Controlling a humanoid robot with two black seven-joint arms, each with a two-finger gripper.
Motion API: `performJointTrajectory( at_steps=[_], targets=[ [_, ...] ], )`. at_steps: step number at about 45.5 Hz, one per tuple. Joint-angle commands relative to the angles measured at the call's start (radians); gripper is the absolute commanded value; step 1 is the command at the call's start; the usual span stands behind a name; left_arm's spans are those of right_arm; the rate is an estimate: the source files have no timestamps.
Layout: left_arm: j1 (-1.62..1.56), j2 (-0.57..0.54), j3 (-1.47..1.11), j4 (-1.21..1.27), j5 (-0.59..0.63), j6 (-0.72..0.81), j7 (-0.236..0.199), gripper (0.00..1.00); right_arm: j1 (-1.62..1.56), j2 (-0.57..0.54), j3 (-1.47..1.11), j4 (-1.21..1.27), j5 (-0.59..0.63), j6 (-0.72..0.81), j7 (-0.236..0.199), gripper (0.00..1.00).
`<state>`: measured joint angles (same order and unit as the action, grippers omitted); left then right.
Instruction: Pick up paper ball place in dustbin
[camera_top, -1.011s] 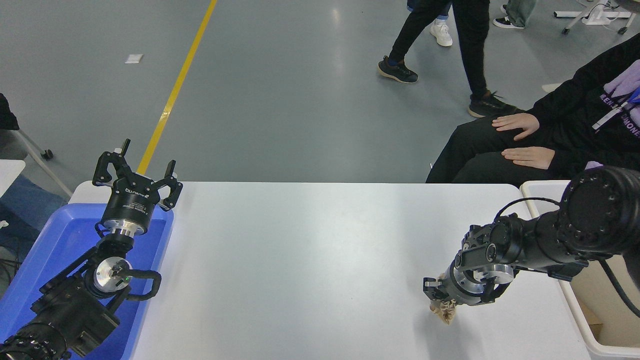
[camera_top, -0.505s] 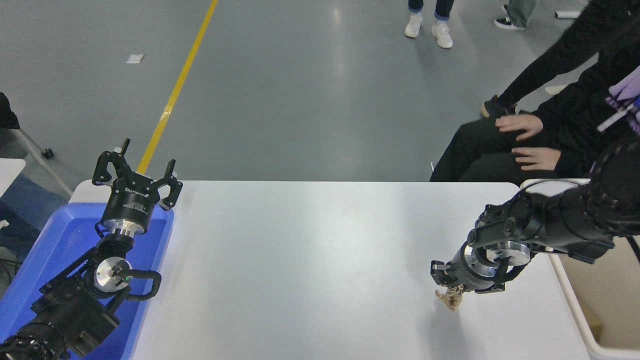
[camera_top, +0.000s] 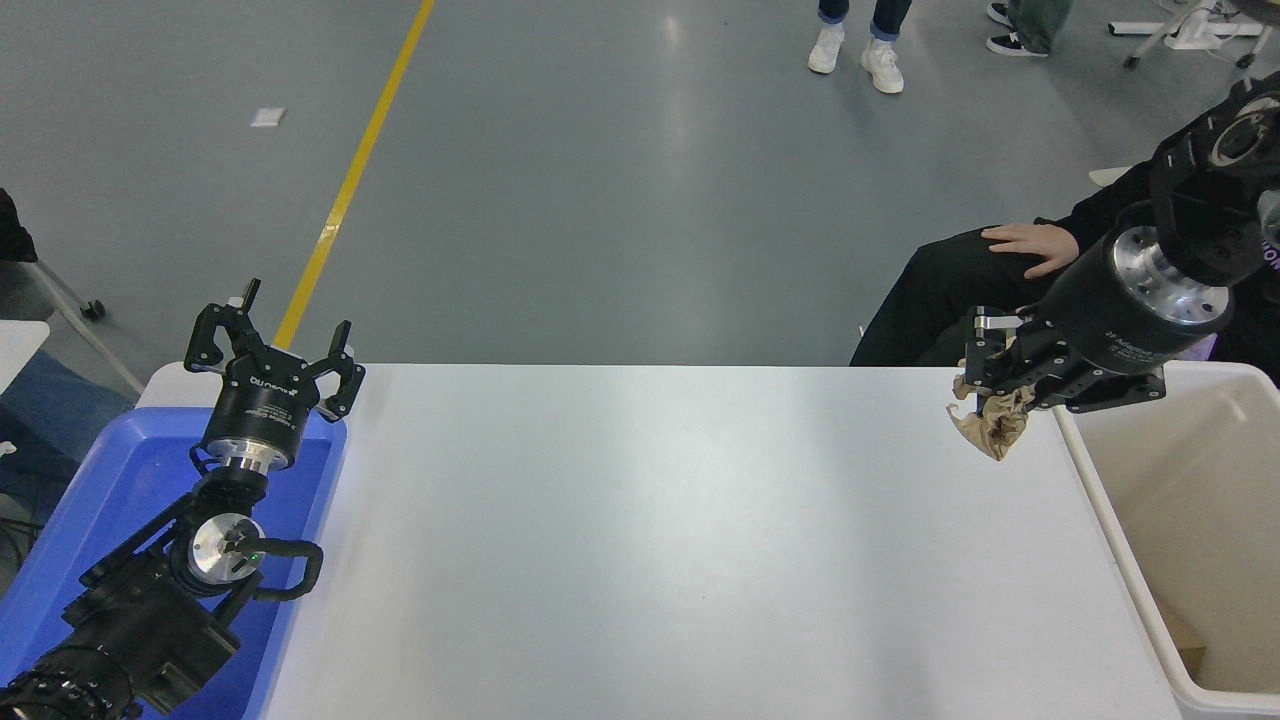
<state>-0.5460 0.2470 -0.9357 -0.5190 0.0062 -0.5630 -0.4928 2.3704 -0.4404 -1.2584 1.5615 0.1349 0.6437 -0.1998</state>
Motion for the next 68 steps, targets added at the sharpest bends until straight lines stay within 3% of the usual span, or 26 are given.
performJointTrajectory(
  at_steps=[1, 40, 47, 60, 68],
  targets=[
    [0.000, 0.000, 0.000, 0.000, 0.000, 0.000, -0.001, 0.98, 0.076, -0.015, -0.013, 0.014, 0.003, 0.030, 0.000, 0.00],
    [0.001, 0.000, 0.000, 0.000, 0.000, 0.000, -0.001, 0.98, 0.076, -0.020, -0.127, 0.000, -0.003, -0.013, 0.000, 0.00],
    [0.001, 0.000, 0.000, 0.000, 0.000, 0.000, -0.001, 0.98, 0.043, -0.152, -0.194, -0.014, -0.032, -0.114, 0.000, 0.00],
    [0.003, 0.000, 0.000, 0.000, 0.000, 0.002, -0.003, 0.98, -0.086, -0.366, -0.234, -0.043, -0.212, -0.355, -0.001, 0.00],
    [0.003, 0.000, 0.000, 0.000, 0.000, 0.000, -0.001, 0.98, -0.269, -0.423, -0.208, -0.149, -0.227, -0.455, 0.000, 0.00]
  ],
)
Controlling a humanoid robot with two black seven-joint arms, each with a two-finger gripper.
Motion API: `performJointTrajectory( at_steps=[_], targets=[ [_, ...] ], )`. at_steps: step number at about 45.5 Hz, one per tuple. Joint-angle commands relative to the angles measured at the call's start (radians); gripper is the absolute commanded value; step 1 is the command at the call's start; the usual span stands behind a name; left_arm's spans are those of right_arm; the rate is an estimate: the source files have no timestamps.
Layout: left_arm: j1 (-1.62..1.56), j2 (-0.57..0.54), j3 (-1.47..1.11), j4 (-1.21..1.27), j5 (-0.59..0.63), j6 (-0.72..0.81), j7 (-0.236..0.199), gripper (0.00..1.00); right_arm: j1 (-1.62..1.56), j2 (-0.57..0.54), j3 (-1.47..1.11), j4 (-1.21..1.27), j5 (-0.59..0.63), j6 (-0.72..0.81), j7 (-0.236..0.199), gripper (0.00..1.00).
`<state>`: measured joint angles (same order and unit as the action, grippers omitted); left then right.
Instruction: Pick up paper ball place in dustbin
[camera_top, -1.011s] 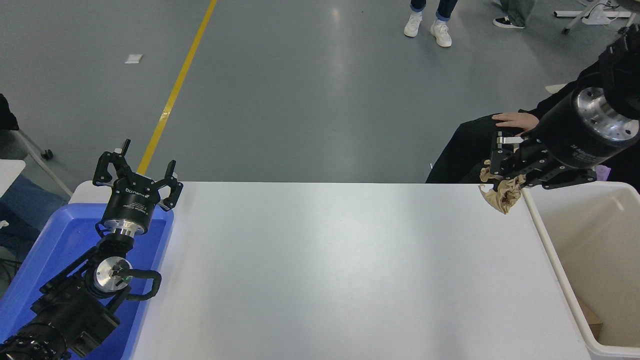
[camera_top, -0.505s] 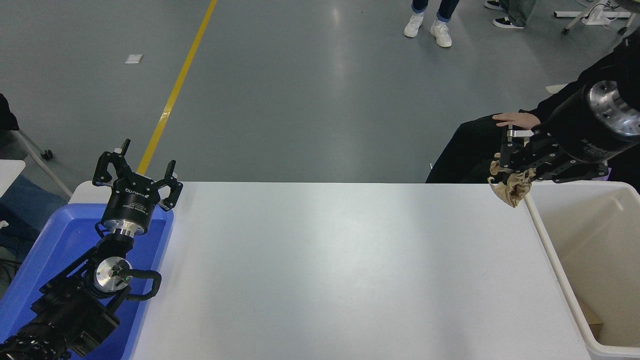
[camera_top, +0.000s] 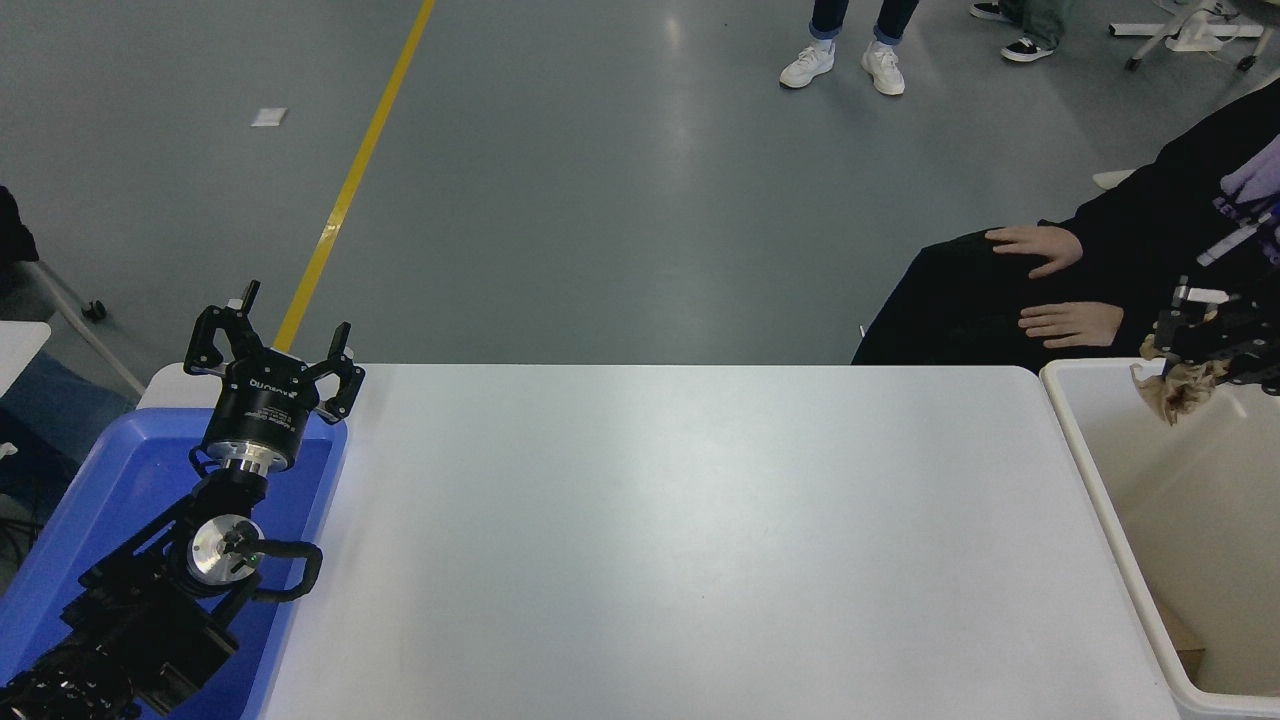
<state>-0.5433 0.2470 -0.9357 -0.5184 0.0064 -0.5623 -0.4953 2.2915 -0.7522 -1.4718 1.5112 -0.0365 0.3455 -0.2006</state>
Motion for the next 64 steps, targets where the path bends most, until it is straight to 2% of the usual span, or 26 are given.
performJointTrajectory(
  at_steps=[1, 22, 37, 45, 57, 64],
  targets=[
    [0.000, 0.000, 0.000, 0.000, 0.000, 0.001, 0.000, 0.98, -0.222, -0.111, 0.013, -0.117, -0.056, -0.171, 0.003, 0.00],
    [-0.001, 0.000, -0.002, 0.000, 0.000, -0.001, -0.002, 0.98, -0.947, -0.090, 0.464, -0.534, -0.052, -0.408, 0.003, 0.00],
    [-0.001, 0.000, -0.002, 0.000, 0.000, -0.001, -0.002, 0.98, -1.256, 0.069, 0.636, -0.867, -0.037, -0.428, 0.007, 0.00],
    [-0.001, 0.000, -0.002, 0.000, 0.000, -0.001, -0.002, 0.98, -1.405, 0.206, 0.751, -1.095, -0.039, -0.430, 0.007, 0.00],
    [-0.001, 0.000, -0.002, 0.000, 0.000, -0.001, -0.002, 0.98, -1.488, 0.304, 0.788, -1.283, -0.040, -0.430, 0.009, 0.00],
    [-0.001, 0.000, -0.002, 0.000, 0.000, -0.001, 0.000, 0.98, -1.494, 0.312, 0.788, -1.300, -0.040, -0.430, 0.009, 0.00]
  ],
)
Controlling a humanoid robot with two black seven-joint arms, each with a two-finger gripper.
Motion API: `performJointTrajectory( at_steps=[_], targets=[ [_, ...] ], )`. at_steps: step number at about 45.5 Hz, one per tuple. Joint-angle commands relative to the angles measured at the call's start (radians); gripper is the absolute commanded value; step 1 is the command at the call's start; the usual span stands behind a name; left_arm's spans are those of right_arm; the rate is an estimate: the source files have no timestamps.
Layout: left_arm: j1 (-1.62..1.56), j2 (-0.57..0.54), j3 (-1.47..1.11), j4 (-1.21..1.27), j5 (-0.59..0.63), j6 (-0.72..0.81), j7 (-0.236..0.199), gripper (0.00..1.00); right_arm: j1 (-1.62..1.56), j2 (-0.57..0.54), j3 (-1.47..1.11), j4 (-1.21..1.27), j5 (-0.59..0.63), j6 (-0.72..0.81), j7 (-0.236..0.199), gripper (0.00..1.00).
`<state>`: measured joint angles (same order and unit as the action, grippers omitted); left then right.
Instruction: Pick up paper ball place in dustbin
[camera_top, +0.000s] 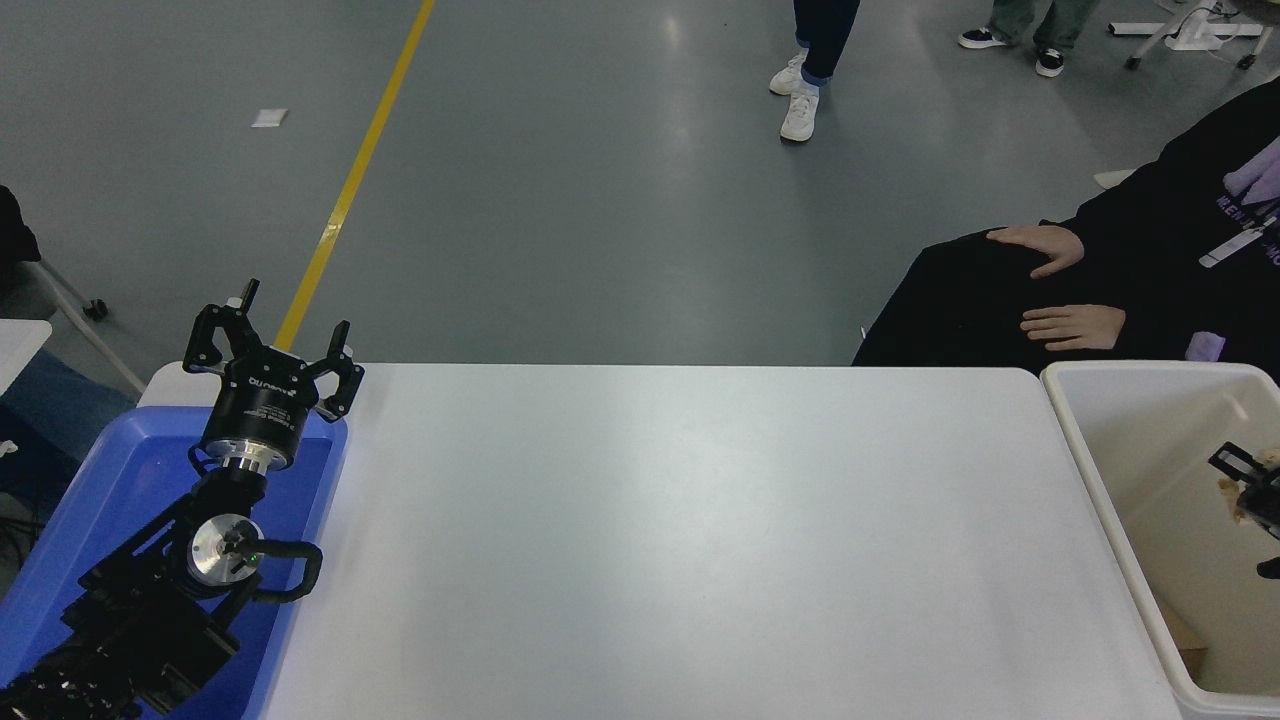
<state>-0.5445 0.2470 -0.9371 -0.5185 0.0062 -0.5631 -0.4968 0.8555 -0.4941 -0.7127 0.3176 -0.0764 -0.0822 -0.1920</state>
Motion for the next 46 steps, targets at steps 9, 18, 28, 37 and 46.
performJointTrajectory(
  at_steps=[9, 18, 28, 37, 46],
  targets=[
    [0.000, -0.001, 0.000, 0.000, 0.000, 0.000, 0.001, 0.98, -0.072, 0.052, 0.029, -0.104, 0.000, -0.004, 0.000, 0.00],
    [0.000, 0.000, 0.000, 0.000, 0.000, 0.000, 0.000, 0.98, -0.076, 0.051, 0.029, -0.104, 0.000, -0.005, 0.000, 0.00],
    [0.000, 0.000, 0.000, 0.000, 0.000, 0.000, 0.000, 0.98, -0.081, 0.052, 0.030, -0.103, 0.001, -0.005, 0.000, 0.00],
    [0.000, -0.001, 0.000, 0.000, 0.000, 0.000, 0.000, 0.98, -0.079, 0.051, 0.030, -0.103, 0.000, -0.008, 0.000, 0.04],
    [0.000, 0.000, 0.001, 0.000, 0.000, 0.000, 0.001, 0.98, -0.079, 0.046, 0.032, -0.094, 0.000, -0.091, 0.000, 0.69]
  ],
)
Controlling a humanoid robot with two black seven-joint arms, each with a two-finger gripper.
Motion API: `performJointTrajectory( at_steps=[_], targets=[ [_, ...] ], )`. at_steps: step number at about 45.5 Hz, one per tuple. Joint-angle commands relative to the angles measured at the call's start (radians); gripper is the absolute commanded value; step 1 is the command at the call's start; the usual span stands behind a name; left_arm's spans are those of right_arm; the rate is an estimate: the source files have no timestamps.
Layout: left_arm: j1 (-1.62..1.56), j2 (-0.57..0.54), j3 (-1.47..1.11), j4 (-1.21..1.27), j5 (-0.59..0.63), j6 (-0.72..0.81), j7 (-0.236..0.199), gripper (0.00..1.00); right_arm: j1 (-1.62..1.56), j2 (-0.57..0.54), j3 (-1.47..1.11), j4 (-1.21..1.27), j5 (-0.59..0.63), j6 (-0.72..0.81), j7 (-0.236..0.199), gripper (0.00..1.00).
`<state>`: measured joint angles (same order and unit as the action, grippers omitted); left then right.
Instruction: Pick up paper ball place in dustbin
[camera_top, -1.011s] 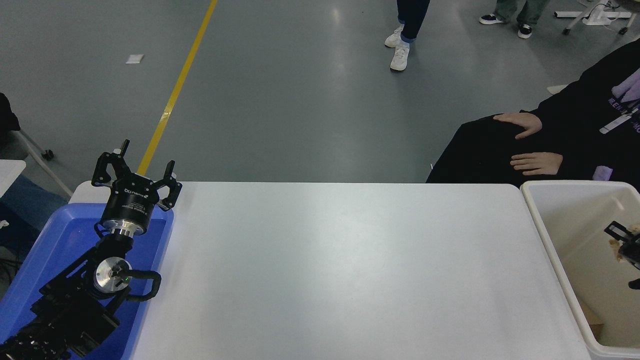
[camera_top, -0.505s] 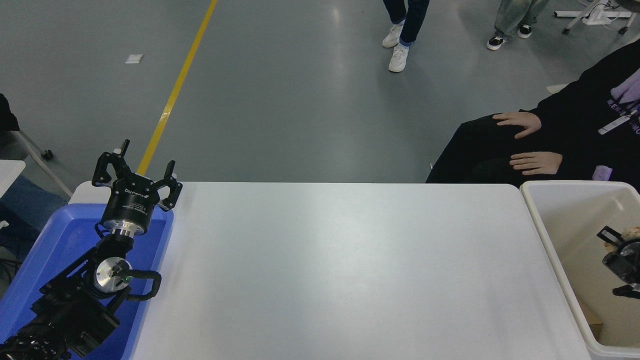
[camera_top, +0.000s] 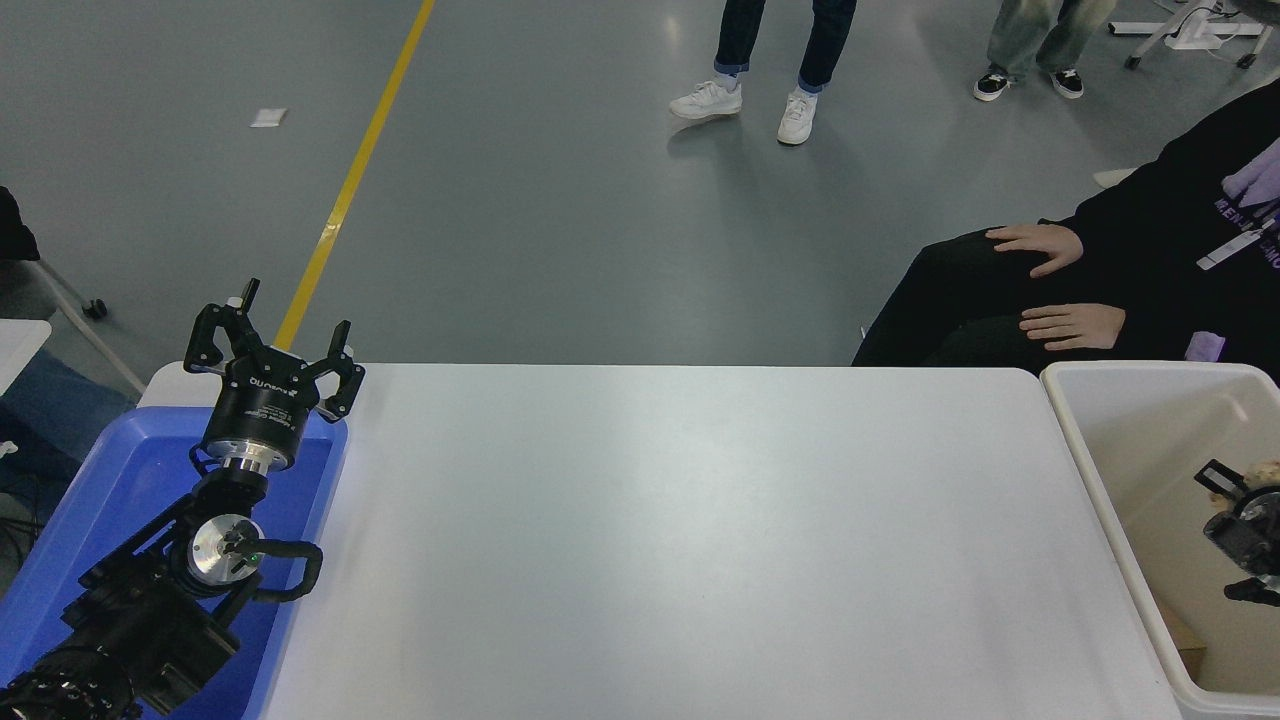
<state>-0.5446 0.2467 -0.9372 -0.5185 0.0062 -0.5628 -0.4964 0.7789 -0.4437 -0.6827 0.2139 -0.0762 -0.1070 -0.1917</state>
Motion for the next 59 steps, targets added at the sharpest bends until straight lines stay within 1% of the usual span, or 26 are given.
performJointTrajectory(
  at_steps=[1, 3, 4, 31, 34, 39, 42, 43, 47, 52, 59],
  targets=[
    [0.000, -0.001, 0.000, 0.000, 0.000, 0.000, 0.001, 0.98, -0.003, -0.004, 0.002, 0.012, 0.000, -0.071, 0.000, 0.72],
    [0.000, 0.000, 0.000, 0.000, 0.000, 0.000, 0.001, 0.98, -0.003, -0.004, 0.002, 0.012, 0.001, -0.075, 0.000, 0.78],
    [0.000, 0.000, 0.001, 0.000, 0.000, 0.000, -0.001, 0.98, -0.003, -0.004, 0.003, 0.012, 0.000, -0.077, 0.000, 0.79],
    [0.000, -0.001, 0.000, 0.000, 0.000, 0.000, 0.001, 0.98, 0.019, -0.007, 0.052, 0.035, 0.001, -0.074, 0.000, 0.80],
    [-0.002, -0.001, 0.001, 0.000, 0.000, 0.000, 0.001, 0.98, 0.036, -0.023, 0.065, 0.110, 0.001, -0.072, -0.002, 0.81],
    [-0.002, -0.001, 0.001, 0.000, 0.000, 0.000, 0.001, 0.98, 0.143, -0.139, 0.049, 0.287, 0.003, -0.069, -0.002, 0.83],
    [-0.002, -0.001, 0.001, 0.000, 0.000, 0.000, 0.003, 0.98, 0.218, -0.190, 0.020, 0.410, 0.003, -0.065, -0.003, 0.99],
    [-0.002, -0.001, 0.001, 0.000, 0.000, 0.000, 0.003, 0.98, 0.244, -0.205, -0.003, 0.447, 0.003, -0.063, -0.003, 1.00],
    [-0.002, -0.001, 0.001, 0.000, 0.000, 0.000, 0.003, 0.98, 0.367, -0.247, -0.147, 0.608, 0.003, -0.046, -0.005, 1.00],
    [-0.002, -0.001, 0.001, 0.000, 0.000, 0.000, 0.003, 0.98, 0.569, -0.270, -0.342, 0.801, 0.003, -0.039, -0.005, 1.00],
    [-0.002, -0.001, 0.001, 0.000, 0.000, 0.000, 0.003, 0.98, 0.755, -0.270, -0.446, 0.987, 0.004, -0.014, -0.009, 1.00]
  ],
)
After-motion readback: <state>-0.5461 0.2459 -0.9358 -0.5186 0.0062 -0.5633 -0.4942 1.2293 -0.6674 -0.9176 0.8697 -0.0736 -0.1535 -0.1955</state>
